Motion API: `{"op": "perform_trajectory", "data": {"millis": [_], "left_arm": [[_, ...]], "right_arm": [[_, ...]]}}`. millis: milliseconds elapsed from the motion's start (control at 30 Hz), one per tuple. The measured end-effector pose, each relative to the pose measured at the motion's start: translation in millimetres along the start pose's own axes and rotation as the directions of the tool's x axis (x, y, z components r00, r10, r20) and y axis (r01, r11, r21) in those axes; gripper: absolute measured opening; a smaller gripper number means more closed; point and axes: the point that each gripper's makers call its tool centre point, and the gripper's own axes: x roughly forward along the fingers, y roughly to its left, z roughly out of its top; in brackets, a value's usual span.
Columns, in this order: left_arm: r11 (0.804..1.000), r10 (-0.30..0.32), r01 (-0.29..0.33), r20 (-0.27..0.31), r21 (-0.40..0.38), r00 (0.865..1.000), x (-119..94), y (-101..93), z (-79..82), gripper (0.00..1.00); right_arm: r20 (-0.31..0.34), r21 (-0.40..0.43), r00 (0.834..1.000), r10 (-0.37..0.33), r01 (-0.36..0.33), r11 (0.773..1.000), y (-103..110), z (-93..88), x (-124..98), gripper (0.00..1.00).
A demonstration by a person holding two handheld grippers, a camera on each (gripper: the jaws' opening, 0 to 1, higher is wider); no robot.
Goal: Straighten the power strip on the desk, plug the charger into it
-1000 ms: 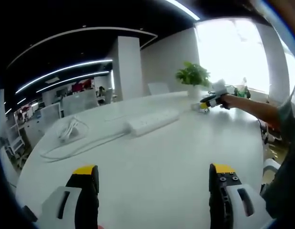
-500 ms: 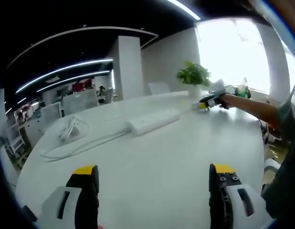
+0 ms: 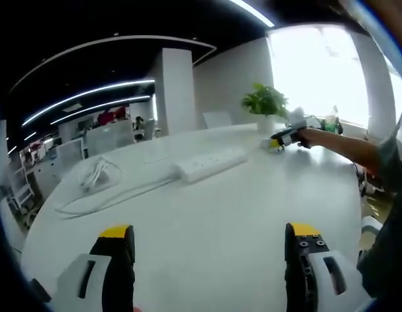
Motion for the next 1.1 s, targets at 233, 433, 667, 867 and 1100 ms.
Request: {"op": "perform_trajectory", "data": {"millis": [233, 433, 667, 867, 1100], "left_arm": [[1.000, 0.002, -0.002, 0.000, 0.001, 1.000, -0.6, 0.5, -0.1, 0.99], [1.000, 0.004, -0.004, -0.001, -0.001, 1.000, -1.8, 1.1, -2.4, 0.99], [1.000, 0.002, -0.002, 0.004, -0.004, 1.000, -1.7, 0.7, -1.8, 0.99], [1.000, 0.009, -0.009, 0.002, -0.003, 1.000, -2.9, 2.3, -2.8, 0.99], [1.000, 0.013, -0.013, -0.003, 0.000, 1.000, -3.1, 3.1, -3.4, 0.99]], "right_arm": [[0.040, 0.093, 0.999, -0.009, 0.005, 0.996, -10.2, 4.3, 16.6, 0.26], [0.027, 0.040, 1.000, 0.013, -0.014, 0.999, -12.3, 4.8, 24.1, 0.22], [0.029, 0.034, 1.000, -0.007, 0.006, 0.999, -23.1, 5.0, 23.4, 0.21], [0.029, 0.028, 1.000, -0.005, 0.004, 1.000, -21.0, 5.3, 18.8, 0.20], [0.029, 0.016, 1.000, -0.004, 0.003, 1.000, -15.4, 4.4, 12.8, 0.20]]}}
